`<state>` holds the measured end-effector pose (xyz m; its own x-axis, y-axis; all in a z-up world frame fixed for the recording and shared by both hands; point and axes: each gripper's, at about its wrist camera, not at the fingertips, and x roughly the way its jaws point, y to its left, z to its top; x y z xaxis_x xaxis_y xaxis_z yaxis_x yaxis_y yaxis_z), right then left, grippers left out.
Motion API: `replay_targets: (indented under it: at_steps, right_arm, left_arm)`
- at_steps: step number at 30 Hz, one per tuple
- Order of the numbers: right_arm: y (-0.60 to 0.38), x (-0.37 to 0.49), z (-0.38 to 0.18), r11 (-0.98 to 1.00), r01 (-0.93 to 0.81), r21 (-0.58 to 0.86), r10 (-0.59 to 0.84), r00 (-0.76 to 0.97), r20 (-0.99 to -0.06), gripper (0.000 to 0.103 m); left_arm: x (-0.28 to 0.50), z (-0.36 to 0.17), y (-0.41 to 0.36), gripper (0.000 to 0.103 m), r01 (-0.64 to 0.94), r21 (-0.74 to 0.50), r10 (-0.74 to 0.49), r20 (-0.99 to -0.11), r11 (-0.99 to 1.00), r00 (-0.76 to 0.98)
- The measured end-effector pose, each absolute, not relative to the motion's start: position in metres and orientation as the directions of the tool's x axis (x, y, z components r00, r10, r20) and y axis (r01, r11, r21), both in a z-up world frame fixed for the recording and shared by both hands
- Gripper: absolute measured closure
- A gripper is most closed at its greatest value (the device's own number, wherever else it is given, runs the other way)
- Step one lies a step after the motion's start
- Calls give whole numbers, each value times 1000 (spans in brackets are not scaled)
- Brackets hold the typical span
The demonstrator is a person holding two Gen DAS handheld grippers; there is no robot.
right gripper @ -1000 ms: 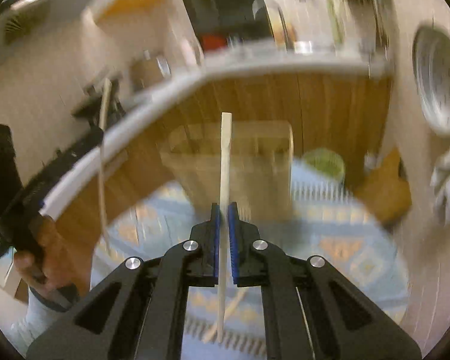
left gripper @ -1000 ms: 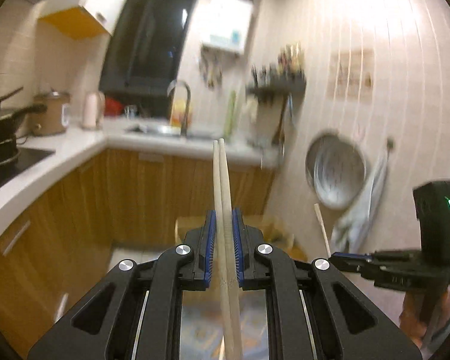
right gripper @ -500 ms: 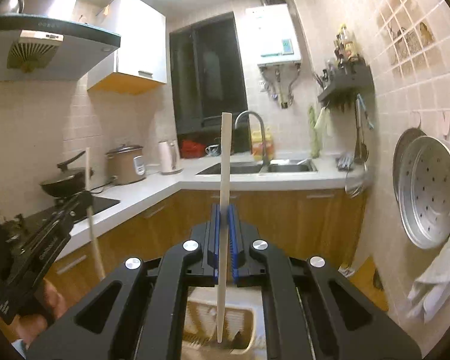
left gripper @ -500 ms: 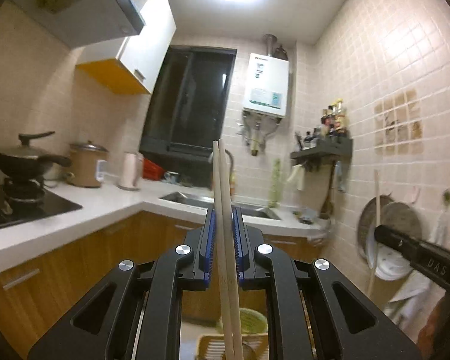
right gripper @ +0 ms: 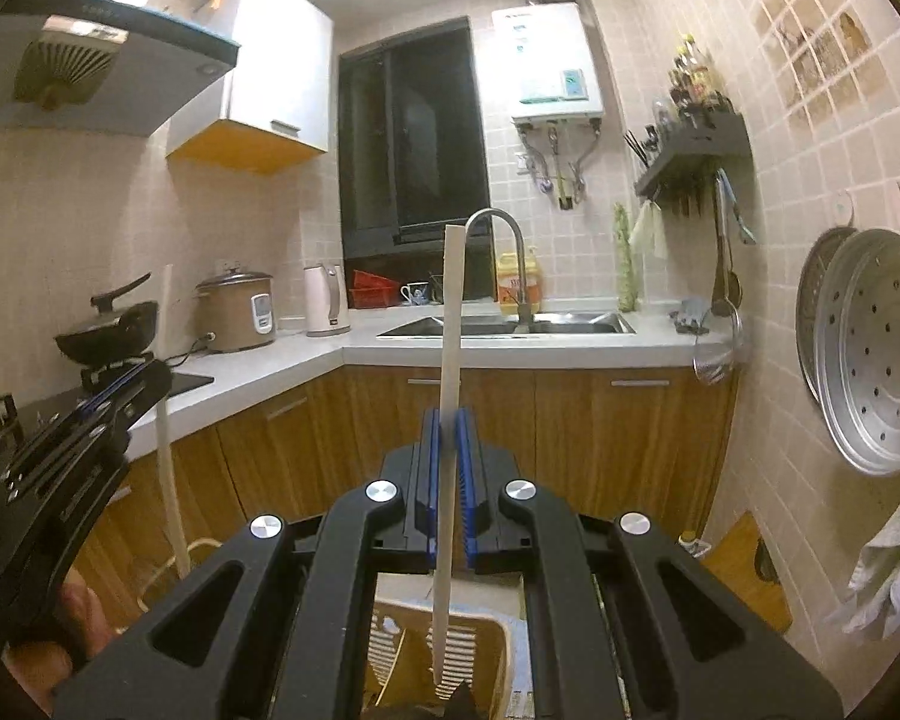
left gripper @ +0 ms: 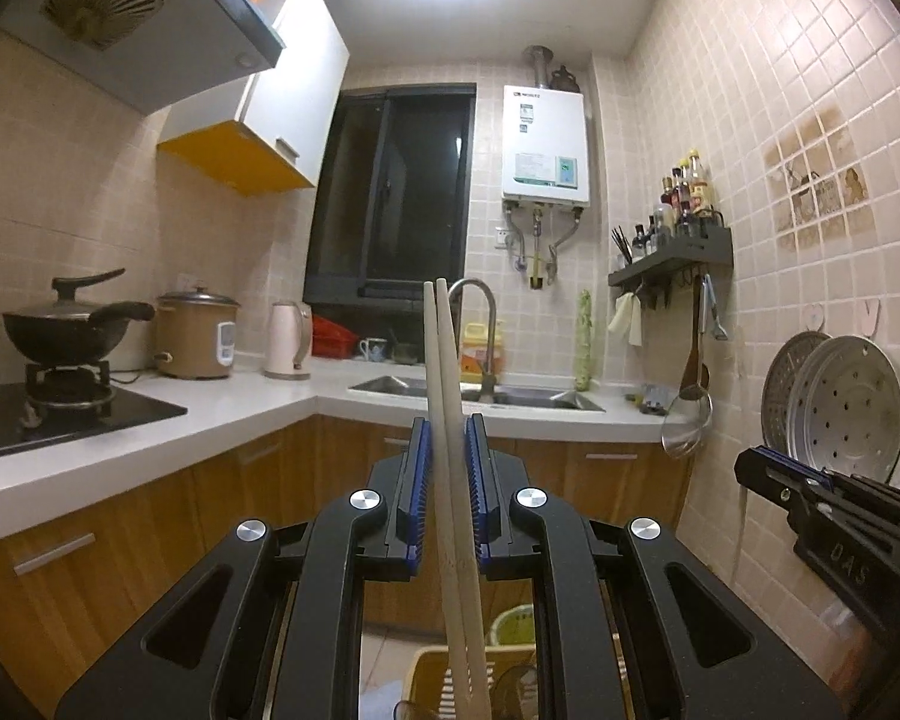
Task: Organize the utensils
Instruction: 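Open both tools to drop the chopsticks into the holder, then grasp a single chopstick with the left tool while the right grasps another chopstick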
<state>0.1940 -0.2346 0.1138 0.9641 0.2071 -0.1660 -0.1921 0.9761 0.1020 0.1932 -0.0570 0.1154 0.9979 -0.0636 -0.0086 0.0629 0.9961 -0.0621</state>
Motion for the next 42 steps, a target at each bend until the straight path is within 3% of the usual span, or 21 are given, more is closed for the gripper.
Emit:
replay_targets:
  at_steps: [3,5,8,15,23,27,31,37,42]
  right_arm:
    - [-235,187,109,969,-221,106,238,951,-198,97]
    - [-241,177,107,964,-236,125,259,941,-219,95]
    - [-249,158,109,957,-254,139,282,927,-248,81]
    - [-258,116,123,937,-304,173,348,856,-383,79]
    - [-244,92,112,935,-284,212,354,718,-599,79]
    - [-232,93,87,946,-254,200,319,643,-696,76]
    - [-224,108,40,931,-198,307,365,454,-813,73]
    - [-219,126,-6,937,-85,338,347,283,-894,73]
    - [-213,130,-24,947,-53,318,321,226,-920,73]
  left_arm:
    - [187,110,-51,87,90,-66,-91,-26,994,995]
    - [181,110,-44,65,103,-78,-107,-42,992,993]
    - [166,117,-29,63,130,-109,-137,-58,986,989]
    - [119,144,13,52,222,-179,-254,-186,959,949]
    - [94,128,17,52,298,-146,-332,-432,943,838]
    - [94,93,10,52,348,-123,-352,-579,930,736]
    - [103,44,3,52,397,-151,-376,-720,905,583]
    - [117,-3,-10,59,452,-194,-391,-832,870,394]
    - [124,-26,-26,64,503,-144,-334,-890,852,311]
